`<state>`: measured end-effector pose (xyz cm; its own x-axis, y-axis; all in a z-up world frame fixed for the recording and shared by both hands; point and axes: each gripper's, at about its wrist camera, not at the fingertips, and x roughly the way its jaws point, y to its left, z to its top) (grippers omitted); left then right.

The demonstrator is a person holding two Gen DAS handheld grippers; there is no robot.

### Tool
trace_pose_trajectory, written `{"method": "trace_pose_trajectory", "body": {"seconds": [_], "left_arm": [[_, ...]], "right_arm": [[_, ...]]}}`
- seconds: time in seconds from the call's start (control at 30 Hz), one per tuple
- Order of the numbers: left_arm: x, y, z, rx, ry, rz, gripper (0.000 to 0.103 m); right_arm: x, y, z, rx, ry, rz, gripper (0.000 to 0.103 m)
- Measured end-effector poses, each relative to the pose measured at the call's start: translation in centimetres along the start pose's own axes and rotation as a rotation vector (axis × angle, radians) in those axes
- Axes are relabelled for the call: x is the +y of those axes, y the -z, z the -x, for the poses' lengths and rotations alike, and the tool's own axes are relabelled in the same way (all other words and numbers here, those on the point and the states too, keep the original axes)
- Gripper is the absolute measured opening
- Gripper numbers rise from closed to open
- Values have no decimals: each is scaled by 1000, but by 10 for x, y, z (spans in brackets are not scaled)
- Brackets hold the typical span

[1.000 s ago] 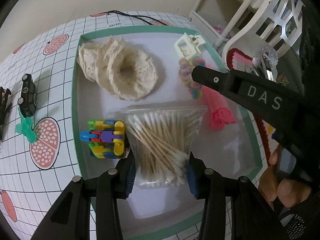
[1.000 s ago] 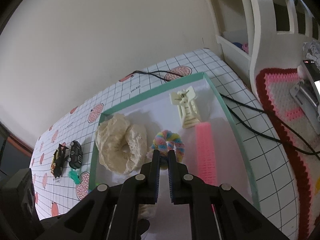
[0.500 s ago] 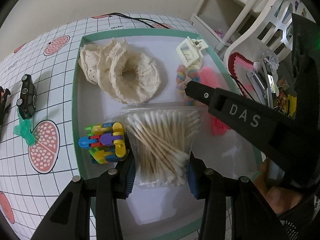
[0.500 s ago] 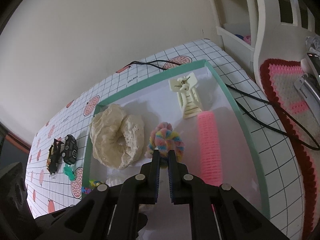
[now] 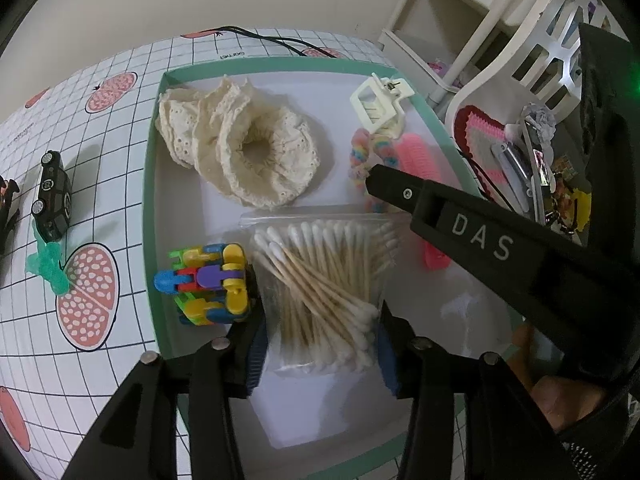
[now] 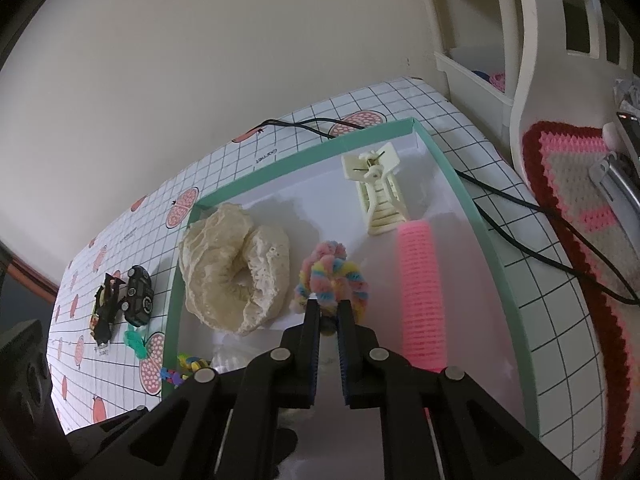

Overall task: Organize objects
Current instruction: 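Open the left tool to drop the swab bag while the right tool releases the ring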

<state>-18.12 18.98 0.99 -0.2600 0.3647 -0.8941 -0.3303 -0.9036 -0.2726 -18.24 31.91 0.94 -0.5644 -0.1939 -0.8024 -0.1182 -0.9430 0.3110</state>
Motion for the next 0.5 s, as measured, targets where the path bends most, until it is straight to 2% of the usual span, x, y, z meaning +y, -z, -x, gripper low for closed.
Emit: {"method": "trace_pose_trajectory", "body": {"seconds": [0.13,0.23,0.43,0.5], "left_arm": [[0,0,4,9,-5,-5,59],[0,-1,12,5,-6,-13,61],[-3,3,31,-21,-13,-29,63],[-20,-28,17,-27,-16,-20,63]], "right_arm": [[1,-2,2,3,11,-3,12],[0,-3,5,2,14,-10,19],[3,-7,17,-27,9,-2,20],[5,-9,24,-43,8,6,20]]}}
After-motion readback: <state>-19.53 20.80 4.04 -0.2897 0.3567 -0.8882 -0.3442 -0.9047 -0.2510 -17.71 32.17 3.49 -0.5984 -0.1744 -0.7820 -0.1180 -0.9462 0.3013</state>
